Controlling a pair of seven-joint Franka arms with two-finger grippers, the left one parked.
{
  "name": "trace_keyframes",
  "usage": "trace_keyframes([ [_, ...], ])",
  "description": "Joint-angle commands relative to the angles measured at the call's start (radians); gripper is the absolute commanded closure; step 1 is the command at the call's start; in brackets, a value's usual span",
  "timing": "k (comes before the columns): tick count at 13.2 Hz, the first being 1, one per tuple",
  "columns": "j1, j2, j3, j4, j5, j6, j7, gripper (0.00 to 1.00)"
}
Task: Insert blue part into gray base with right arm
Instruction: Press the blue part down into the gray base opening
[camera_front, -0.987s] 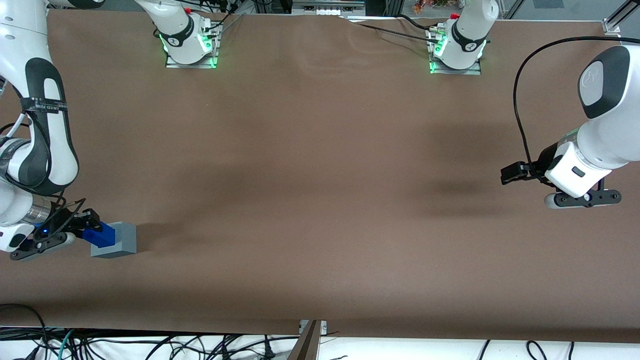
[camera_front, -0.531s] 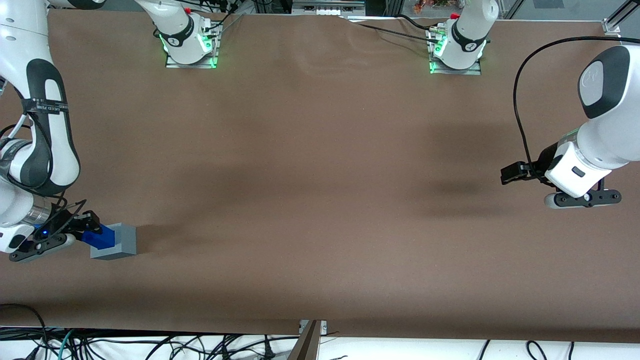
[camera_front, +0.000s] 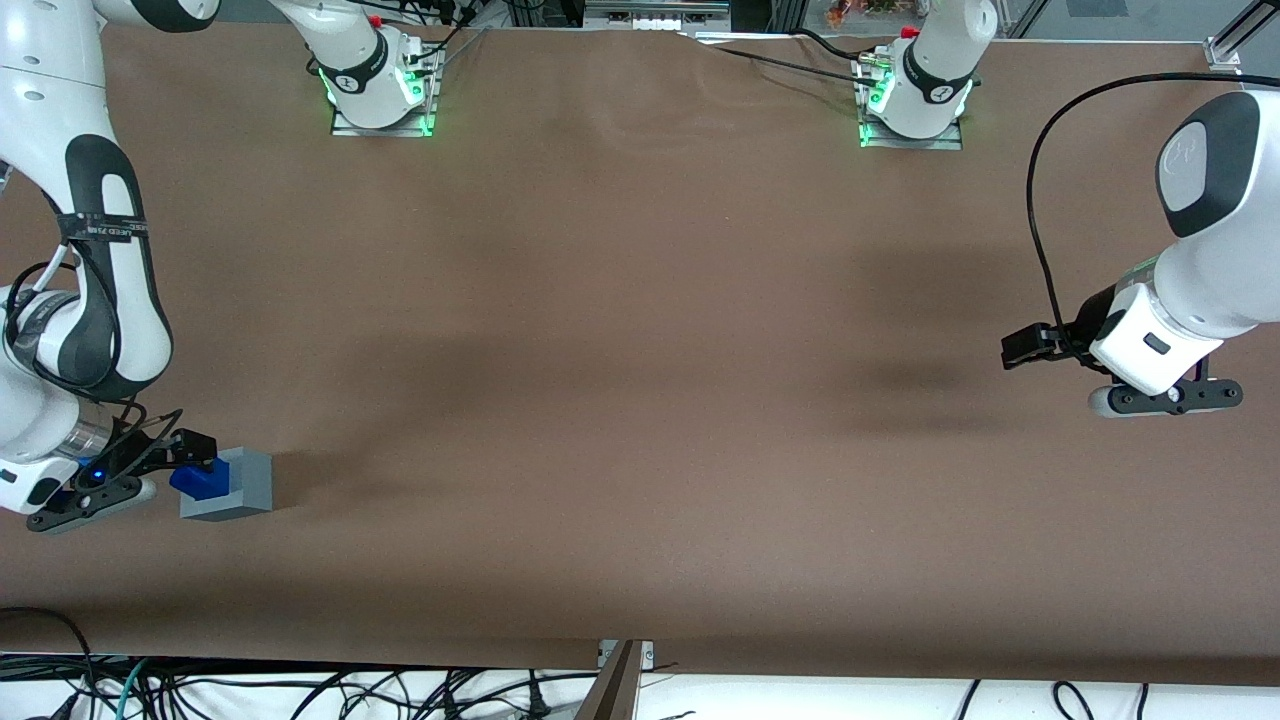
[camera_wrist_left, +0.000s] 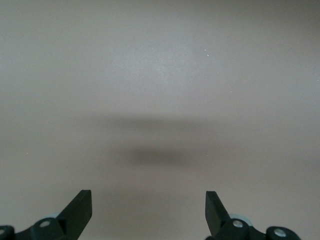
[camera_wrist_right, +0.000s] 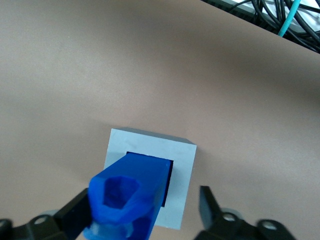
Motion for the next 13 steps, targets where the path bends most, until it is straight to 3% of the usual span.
trace_keyframes([
  [1, -0.002, 0.017, 0.009, 0.041, 0.013, -0.011, 0.001, 0.02],
  [9, 0.006, -0.001, 0.014, 0.119, 0.016, -0.113, 0.006, 0.01],
  [13, 0.026, -0.001, 0.070, 0.193, 0.039, -0.187, 0.307, 0.01],
])
